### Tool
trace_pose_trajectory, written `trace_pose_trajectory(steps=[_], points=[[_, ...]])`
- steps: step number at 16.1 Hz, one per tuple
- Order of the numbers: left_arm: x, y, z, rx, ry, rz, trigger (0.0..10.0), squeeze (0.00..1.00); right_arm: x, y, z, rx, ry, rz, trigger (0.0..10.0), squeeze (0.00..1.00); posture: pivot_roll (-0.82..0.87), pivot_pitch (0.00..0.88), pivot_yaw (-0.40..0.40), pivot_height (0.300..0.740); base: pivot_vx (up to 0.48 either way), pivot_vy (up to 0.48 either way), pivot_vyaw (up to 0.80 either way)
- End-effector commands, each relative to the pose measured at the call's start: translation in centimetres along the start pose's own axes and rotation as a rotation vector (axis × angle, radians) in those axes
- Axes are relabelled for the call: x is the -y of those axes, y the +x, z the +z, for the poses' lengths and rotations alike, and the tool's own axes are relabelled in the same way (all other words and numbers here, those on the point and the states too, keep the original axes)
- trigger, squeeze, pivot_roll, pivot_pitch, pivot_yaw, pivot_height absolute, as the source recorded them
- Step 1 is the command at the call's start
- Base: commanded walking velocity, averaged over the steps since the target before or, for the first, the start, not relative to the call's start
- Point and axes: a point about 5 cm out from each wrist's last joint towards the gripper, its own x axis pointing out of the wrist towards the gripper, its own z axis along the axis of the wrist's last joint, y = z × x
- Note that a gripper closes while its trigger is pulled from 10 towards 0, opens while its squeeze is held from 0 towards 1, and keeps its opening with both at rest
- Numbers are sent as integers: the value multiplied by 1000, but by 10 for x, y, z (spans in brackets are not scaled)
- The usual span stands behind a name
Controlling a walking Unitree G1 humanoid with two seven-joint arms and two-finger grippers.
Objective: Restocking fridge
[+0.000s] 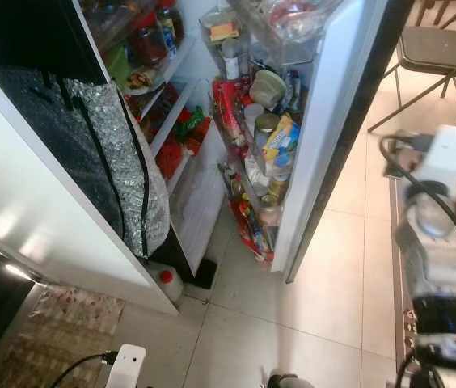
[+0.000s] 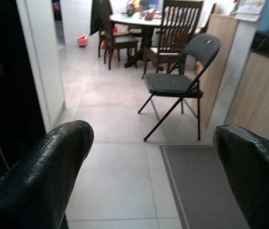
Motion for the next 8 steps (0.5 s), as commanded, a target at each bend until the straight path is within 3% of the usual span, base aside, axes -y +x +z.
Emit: trace_pose_trajectory(steps=[1, 4, 8], points=[[-4, -2, -12, -44, -10, 12, 10000, 0, -4, 2, 0, -13, -7, 17, 10000, 0, -126, 158, 95, 740, 0, 0, 0], [-4, -2, -12, -42, -13, 11, 10000, 0, -13, 8, 2, -7, -15, 46, 10000, 0, -116, 157, 93, 740, 0, 0, 0], [-5, -2, -11, -42, -14, 14, 10000, 0, -41, 12, 2, -14, -8, 198, 10000, 0, -103, 158, 96, 740, 0, 0, 0]])
